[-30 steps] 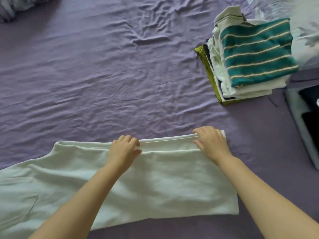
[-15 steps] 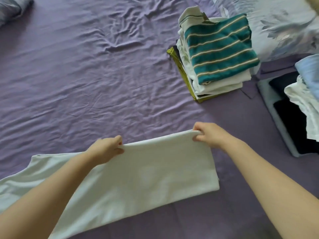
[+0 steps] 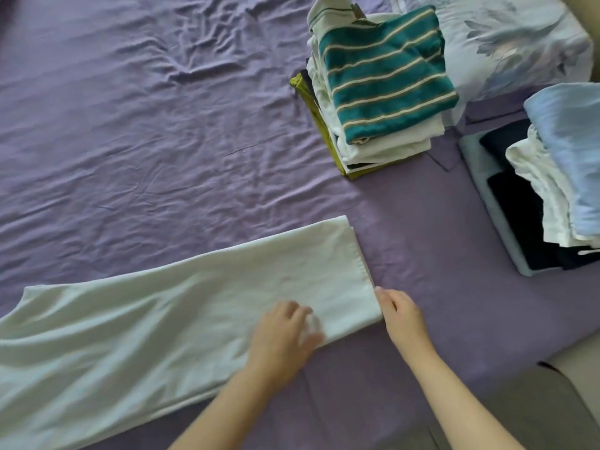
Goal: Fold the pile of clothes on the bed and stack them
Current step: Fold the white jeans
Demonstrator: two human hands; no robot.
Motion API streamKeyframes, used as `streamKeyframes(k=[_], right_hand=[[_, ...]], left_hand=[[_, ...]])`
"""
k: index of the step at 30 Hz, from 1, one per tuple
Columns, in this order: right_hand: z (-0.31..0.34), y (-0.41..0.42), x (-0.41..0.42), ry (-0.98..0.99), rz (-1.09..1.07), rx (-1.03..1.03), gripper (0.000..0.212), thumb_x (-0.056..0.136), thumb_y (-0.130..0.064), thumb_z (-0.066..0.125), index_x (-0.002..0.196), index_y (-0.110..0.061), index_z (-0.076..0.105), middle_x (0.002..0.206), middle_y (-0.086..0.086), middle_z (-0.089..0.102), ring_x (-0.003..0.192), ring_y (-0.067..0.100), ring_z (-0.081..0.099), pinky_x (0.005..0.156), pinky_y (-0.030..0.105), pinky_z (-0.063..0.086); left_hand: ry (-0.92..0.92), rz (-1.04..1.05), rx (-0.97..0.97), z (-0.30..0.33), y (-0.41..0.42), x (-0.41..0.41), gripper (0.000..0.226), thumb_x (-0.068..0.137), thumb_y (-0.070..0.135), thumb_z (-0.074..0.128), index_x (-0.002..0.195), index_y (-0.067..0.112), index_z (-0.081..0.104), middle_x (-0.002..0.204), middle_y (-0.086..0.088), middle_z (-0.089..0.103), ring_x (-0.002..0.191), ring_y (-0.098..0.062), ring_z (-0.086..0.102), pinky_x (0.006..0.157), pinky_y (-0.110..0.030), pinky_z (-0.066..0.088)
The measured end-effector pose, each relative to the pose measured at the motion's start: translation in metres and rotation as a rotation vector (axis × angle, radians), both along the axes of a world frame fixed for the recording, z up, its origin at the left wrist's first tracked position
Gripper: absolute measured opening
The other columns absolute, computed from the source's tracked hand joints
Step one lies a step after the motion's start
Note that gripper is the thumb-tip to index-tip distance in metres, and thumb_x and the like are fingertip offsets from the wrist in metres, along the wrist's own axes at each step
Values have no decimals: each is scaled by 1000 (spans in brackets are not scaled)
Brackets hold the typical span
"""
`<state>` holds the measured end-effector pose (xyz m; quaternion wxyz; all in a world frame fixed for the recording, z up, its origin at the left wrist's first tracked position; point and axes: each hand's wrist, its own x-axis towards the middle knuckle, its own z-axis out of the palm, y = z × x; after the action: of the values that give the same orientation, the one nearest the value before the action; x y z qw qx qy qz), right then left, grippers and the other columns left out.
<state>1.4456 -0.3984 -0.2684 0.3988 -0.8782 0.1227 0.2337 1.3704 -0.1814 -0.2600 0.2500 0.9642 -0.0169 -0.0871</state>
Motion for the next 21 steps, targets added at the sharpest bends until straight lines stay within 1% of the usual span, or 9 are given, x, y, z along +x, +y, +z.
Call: streamKeyframes(k=[2, 3, 5, 7, 10, 12, 16, 19, 21], right_hand=[[0, -6, -13, 83, -22, 82, 24, 100, -27, 43, 101, -19, 66, 104, -2, 65, 101, 16, 58, 87, 28, 45], [0, -8, -16, 105, -13, 97, 25, 101, -26, 43, 114, -20, 64, 112, -2, 63, 108, 14, 55, 95, 31, 44], [1, -10, -16, 103, -4, 100, 31, 99, -22, 47, 128, -21, 57, 121, -3, 57, 114, 11, 51, 99, 28, 41], [3, -12, -12, 83, -32, 128, 33, 97, -18, 51, 130, -18, 55, 120, -4, 56, 114, 10, 52, 98, 25, 40], [6, -13, -12, 123, -51, 170, 28, 96, -16, 52, 124, -16, 57, 114, -2, 63, 110, 11, 57, 94, 28, 45], [6, -11, -18, 143, -14, 141, 29, 95, -18, 54, 124, -15, 57, 110, 1, 65, 113, 16, 56, 97, 35, 46], [9, -11, -28, 130, 2, 89, 39, 88, -24, 66, 125, -19, 55, 97, 6, 68, 104, 23, 57, 93, 42, 46], [5, -18, -35, 96, 23, -118, 30, 87, -25, 67, 114, -15, 60, 96, 5, 68, 103, 26, 56, 89, 39, 44], [1, -16, -42, 68, 21, -223, 23, 90, -23, 64, 109, -11, 61, 99, 5, 68, 105, 27, 53, 88, 37, 41]], left_hand=[[172, -39, 47, -2, -26, -12, 52, 72, 55, 66, 109, 20, 63, 104, -1, 62, 90, -25, 61, 71, -35, 52], [199, -25, 80, -4, -35, -11, 50, 75, 50, 67, 114, 18, 60, 108, -2, 60, 96, -26, 59, 76, -36, 50], [199, 63, 46, -8, -42, 0, 31, 84, 34, 65, 107, 13, 61, 104, -5, 62, 96, -31, 59, 75, -37, 47], [260, 282, -123, -6, -37, 17, 18, 94, 28, 56, 97, 11, 60, 96, -9, 64, 92, -30, 58, 73, -36, 41], [354, 658, -451, 0, -7, 36, 17, 97, 26, 53, 91, 11, 54, 91, -10, 62, 83, -25, 56, 67, -32, 35], [438, 717, -538, 6, 10, 42, 18, 98, 30, 50, 93, 13, 51, 97, -8, 61, 83, -22, 54, 70, -31, 37], [496, 611, -639, 17, 15, 46, 18, 99, 31, 49, 89, 17, 49, 96, -8, 60, 78, -20, 51, 69, -31, 39], [483, 412, -533, 20, 1, 43, 13, 99, 27, 50, 93, 16, 52, 85, 1, 57, 72, -14, 48, 64, -28, 37], [477, 217, -428, 14, -14, 34, 13, 98, 21, 51, 103, 11, 58, 96, 0, 60, 89, -17, 53, 79, -28, 41]])
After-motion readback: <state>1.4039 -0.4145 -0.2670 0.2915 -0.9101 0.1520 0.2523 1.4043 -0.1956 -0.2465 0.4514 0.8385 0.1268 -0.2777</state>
